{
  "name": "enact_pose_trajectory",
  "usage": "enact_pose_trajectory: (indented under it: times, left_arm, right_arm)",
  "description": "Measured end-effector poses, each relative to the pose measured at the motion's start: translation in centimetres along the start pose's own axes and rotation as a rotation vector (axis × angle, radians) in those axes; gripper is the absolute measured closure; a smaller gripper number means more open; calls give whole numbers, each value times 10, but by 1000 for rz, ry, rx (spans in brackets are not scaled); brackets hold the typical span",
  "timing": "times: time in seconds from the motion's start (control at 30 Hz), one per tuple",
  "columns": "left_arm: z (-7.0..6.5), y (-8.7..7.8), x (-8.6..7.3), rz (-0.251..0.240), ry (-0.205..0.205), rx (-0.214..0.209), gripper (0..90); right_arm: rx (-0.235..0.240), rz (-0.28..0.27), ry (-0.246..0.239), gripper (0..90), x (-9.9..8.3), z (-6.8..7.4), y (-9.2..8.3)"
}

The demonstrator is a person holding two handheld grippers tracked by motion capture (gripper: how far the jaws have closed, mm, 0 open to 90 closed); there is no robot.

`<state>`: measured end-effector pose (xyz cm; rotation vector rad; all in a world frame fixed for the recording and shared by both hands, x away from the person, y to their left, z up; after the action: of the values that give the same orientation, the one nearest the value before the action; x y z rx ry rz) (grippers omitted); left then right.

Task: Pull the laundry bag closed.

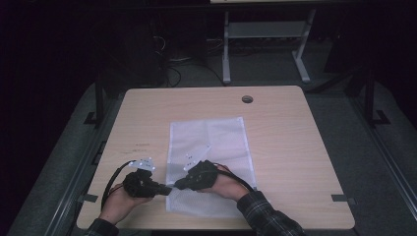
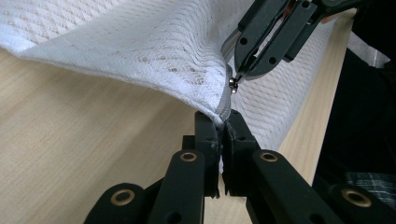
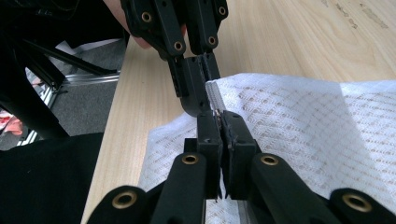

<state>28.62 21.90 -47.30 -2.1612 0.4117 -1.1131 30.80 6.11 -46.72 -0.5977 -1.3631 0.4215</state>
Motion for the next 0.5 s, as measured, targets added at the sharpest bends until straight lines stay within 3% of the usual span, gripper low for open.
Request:
enact_pose_trajectory:
  times: [0.5]
  left_arm:
    - [-1,0,0,5,-4,2,867]
  right_arm:
    - [-8,12,1,868,-5,-1,-4]
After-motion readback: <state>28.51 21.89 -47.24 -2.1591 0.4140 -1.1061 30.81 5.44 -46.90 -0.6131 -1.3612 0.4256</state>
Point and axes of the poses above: each handheld gripper's, and its own axes: y roughly forward along the jaws, x roughly out of its top, z roughly to its left, the point moved 5 cm from there along y, roughly forward along the jaws, and after that the axes turned 6 degrees about -x, right-handed, at the moved point
